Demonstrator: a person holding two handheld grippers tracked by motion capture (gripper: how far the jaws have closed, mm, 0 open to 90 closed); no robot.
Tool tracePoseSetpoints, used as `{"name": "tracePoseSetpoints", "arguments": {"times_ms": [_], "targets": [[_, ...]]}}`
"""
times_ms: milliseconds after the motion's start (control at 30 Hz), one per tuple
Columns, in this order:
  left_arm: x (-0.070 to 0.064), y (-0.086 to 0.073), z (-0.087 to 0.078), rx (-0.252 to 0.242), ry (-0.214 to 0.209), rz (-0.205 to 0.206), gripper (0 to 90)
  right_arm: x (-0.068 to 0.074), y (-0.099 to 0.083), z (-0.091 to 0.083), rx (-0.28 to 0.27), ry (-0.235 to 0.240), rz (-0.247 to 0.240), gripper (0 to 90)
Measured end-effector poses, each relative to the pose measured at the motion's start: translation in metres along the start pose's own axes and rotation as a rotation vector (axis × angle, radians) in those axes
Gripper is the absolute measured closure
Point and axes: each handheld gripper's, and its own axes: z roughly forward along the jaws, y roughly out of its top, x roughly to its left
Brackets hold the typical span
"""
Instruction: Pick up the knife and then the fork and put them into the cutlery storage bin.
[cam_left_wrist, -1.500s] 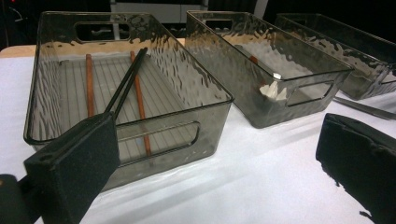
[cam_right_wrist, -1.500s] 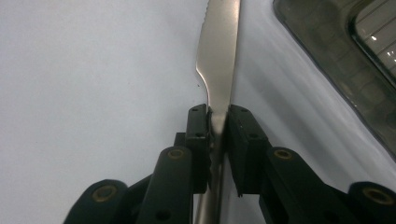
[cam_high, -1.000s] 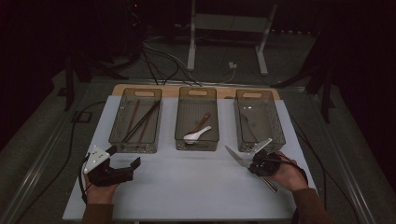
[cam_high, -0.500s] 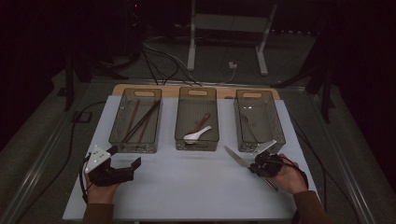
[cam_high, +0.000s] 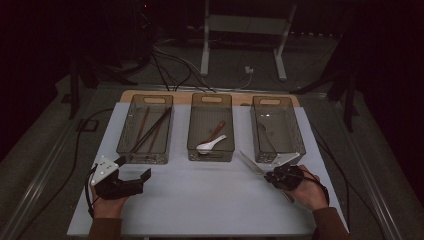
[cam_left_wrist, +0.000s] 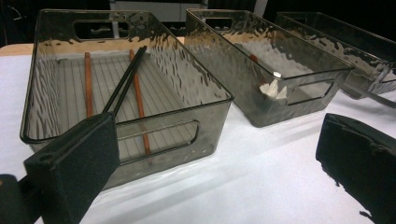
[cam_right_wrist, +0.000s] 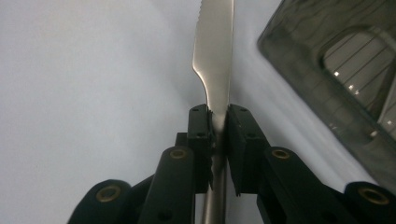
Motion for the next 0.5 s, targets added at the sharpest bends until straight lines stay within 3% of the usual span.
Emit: {"name": "tracePoseSetpoints", "arguments": {"times_ms": [500], "targets": [[0.000, 0.000, 0.000, -0.001, 0.000, -0.001, 0.6, 0.000, 0.000, -0.014, -0.112, -0.046, 0.014, 80.0]]}}
